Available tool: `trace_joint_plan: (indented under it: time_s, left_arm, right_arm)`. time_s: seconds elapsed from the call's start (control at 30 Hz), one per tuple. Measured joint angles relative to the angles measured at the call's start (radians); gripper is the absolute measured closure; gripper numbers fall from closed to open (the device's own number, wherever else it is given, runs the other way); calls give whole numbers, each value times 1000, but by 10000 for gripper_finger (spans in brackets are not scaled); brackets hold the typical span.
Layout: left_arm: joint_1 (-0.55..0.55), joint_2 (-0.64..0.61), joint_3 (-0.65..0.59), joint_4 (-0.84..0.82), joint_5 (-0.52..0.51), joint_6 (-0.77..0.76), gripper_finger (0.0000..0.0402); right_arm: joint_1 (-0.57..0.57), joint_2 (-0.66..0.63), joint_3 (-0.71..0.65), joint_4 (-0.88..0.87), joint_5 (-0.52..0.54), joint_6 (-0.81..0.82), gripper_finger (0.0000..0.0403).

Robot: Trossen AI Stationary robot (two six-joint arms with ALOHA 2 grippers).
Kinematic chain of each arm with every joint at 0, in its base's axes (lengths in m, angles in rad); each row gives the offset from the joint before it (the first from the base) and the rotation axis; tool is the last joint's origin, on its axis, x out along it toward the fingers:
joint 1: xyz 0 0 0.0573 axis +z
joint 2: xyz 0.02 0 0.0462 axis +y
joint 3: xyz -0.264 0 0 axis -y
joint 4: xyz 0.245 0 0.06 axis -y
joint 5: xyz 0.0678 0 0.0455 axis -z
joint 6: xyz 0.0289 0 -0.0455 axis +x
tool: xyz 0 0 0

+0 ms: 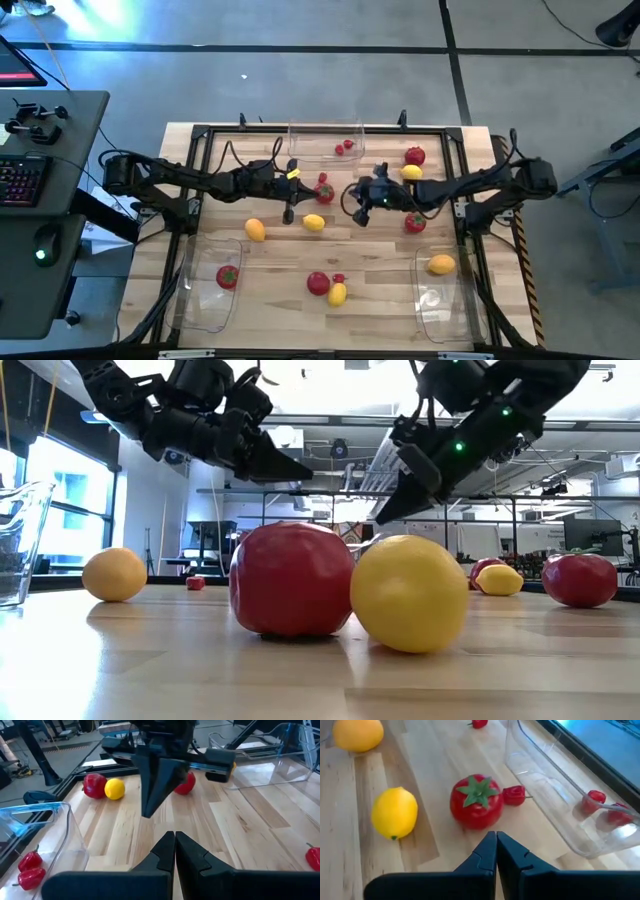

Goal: Sort produce into baskets
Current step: Put the red tomato into the bottom left transparent bin

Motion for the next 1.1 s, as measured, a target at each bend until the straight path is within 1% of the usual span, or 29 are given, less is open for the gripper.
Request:
trace_joint_plan:
  time_s: [0.13,0.23,0.4,0.6,0.67,0.77,0.9,1.1]
  left_arm:
    - [0,0,0,-16,-2,0,401]
    - [0,0,0,-21,-10,0,401]
    - [8,0,0,-4,-11,17,401]
    - [18,0,0,10,-1,-2,401]
    - [17,0,0,8,10,-2,401]
    - [18,0,0,13,42,-2,401]
    - [18,0,0,15,46,6,401]
    - [19,0,0,10,46,8,401]
  right_arm:
    - [34,1,-2,5,38,5,391]
    - [52,1,-2,10,44,3,361]
    - [75,41,-1,68,32,14,284]
    - [80,180,4,241,31,13,185]
    - [78,219,20,284,58,12,154]
    - [71,263,66,300,107,18,116]
    - [53,306,126,284,121,13,86]
    - [10,347,180,234,107,17,77]
